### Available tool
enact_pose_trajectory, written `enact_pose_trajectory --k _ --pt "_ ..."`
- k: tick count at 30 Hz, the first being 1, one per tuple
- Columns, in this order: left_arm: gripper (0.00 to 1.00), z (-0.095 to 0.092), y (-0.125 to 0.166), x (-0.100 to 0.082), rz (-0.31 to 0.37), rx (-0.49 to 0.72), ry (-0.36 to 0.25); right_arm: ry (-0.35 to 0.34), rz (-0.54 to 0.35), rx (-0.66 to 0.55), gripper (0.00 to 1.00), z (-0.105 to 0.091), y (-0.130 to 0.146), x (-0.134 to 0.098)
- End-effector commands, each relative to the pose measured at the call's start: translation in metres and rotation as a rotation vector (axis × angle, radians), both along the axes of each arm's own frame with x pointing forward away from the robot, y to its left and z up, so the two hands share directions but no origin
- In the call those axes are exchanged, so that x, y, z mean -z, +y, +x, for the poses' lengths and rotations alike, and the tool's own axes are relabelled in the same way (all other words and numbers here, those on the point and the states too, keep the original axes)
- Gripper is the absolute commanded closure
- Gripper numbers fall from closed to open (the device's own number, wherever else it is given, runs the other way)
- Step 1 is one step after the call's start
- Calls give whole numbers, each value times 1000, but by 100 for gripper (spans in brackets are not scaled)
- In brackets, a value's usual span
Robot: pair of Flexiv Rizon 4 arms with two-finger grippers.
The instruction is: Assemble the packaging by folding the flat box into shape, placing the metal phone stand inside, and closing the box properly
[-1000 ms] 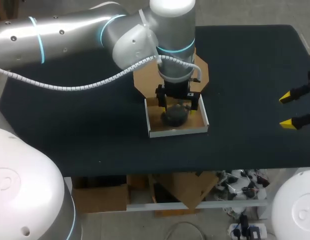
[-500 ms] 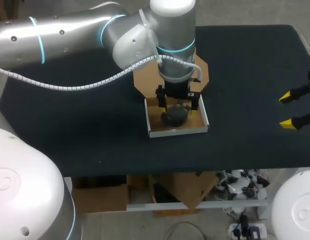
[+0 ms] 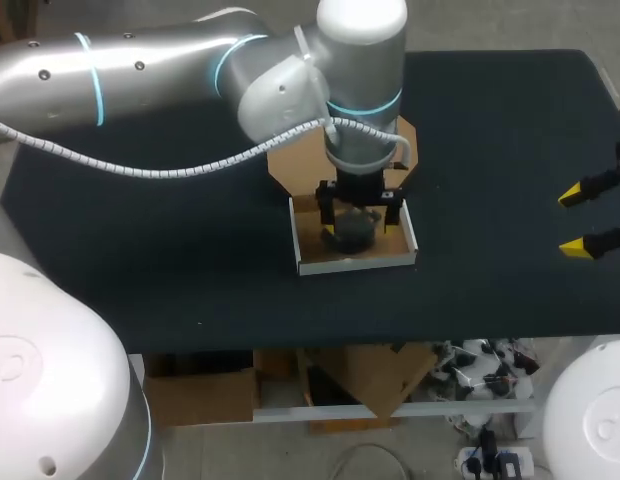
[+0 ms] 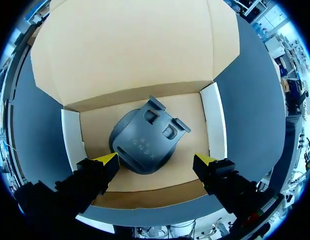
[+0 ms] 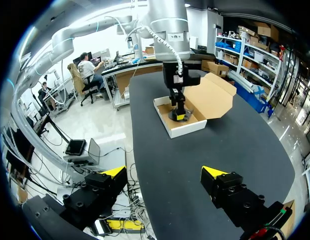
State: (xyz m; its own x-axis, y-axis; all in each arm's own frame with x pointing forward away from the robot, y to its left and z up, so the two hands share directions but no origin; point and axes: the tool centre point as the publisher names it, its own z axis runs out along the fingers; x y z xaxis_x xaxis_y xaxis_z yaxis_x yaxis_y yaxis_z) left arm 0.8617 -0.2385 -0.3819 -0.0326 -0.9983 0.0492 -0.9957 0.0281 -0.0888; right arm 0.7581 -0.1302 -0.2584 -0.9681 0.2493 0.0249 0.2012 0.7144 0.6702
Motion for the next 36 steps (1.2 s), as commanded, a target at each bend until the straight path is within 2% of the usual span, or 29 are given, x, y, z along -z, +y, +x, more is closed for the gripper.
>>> enact_pose_trajectory --k 1,11,23,36 --pt "0 -4 -2 1 13 -18 -6 -2 0 1 0 -1 0 0" --pt "0 -18 1 4 13 -69 4 -2 0 1 0 -1 0 0" --pt "0 -36 0 10 20 -83 23 -2 0 1 0 -1 0 0" --pt "0 -52 -2 9 27 -90 26 -2 0 1 0 -1 0 0"
